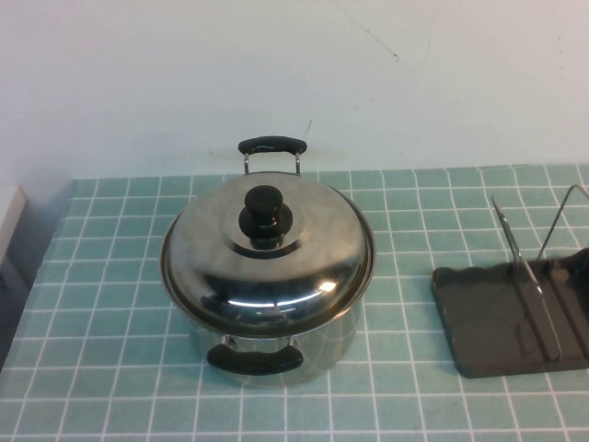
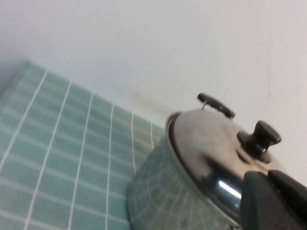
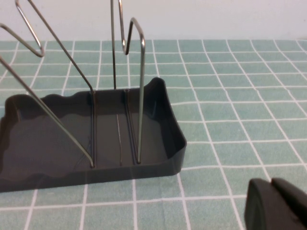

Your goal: Put pot lid on rack

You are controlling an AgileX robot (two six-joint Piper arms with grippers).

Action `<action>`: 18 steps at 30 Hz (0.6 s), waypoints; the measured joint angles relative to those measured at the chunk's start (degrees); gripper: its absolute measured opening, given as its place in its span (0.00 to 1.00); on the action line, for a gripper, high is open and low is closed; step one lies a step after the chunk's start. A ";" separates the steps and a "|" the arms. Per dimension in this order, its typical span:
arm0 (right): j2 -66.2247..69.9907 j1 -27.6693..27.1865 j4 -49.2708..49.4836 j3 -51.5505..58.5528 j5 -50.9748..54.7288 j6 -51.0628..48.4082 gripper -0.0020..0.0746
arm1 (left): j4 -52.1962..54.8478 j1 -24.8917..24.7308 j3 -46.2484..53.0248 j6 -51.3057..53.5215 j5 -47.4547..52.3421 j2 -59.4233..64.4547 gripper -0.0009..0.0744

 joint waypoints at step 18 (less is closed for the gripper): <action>0.00 0.00 0.04 0.00 0.00 0.00 0.02 | 26.26 -14.09 -19.69 3.76 -6.31 25.72 0.29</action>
